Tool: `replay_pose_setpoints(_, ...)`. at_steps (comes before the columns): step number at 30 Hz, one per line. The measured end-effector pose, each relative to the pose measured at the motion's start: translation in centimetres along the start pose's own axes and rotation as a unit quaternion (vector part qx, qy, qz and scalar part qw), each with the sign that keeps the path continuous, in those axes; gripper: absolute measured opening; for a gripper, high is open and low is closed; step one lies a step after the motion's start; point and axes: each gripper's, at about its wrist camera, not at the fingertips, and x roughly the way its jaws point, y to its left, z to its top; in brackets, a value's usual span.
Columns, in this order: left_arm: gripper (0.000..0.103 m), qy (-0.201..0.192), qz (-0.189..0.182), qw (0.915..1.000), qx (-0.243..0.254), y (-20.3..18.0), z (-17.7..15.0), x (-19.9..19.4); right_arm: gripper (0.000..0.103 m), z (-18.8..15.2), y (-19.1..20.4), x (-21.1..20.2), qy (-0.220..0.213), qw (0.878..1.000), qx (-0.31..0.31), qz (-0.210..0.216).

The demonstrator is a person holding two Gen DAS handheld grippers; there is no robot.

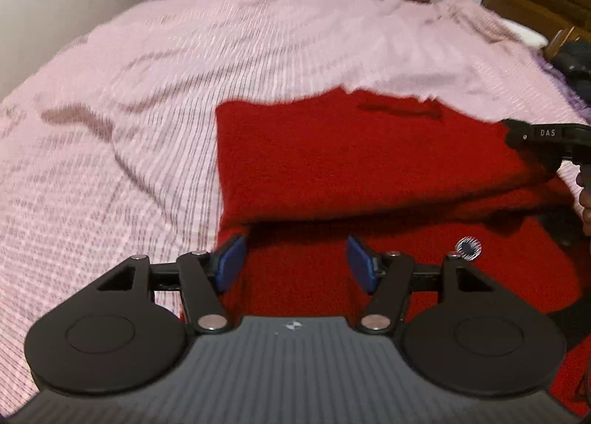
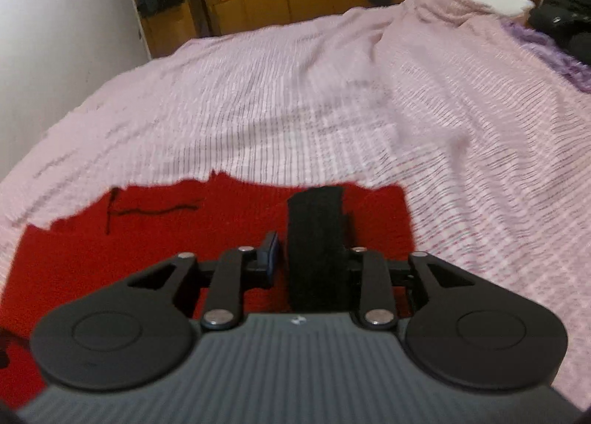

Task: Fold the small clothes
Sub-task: 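Pull the cuff to straighten the folded sleeve, then open the right gripper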

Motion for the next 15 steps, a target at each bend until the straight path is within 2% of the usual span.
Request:
replay_pose_setpoints(4, 0.069, -0.025, 0.001, 0.9997, 0.007, -0.5, 1.4, -0.3, 0.033, -0.4, -0.2, -3.5, -0.015, 1.000, 0.004, 0.016)
replay_pose_setpoints(6, 0.069, -0.026, 0.005, 0.9996, 0.008, -0.8, 2.0, 0.4, 0.044, -0.8, -0.4, -4.2, -0.016, 1.000, -0.006, 0.021)
replay_pose_setpoints(7, 0.069, -0.027, 0.006, 0.9996, 0.009, -0.9, 2.2, 0.9, 0.047, -1.0, -0.3, -4.1, -0.012, 1.000, -0.011, 0.021)
replay_pose_setpoints(12, 0.069, 0.001, 0.025, 0.9996, 0.014, -0.9, 1.9, 4.6, 0.049, -3.1, -1.1, -1.7, 0.028, 0.999, -0.031, -0.010)
replay_pose_setpoints(15, 0.070, -0.003, 0.027, 0.9993, 0.026, -1.0, 1.5, 5.2, 0.050, -3.8, -1.6, -1.1, 0.020, 0.999, -0.026, -0.005)
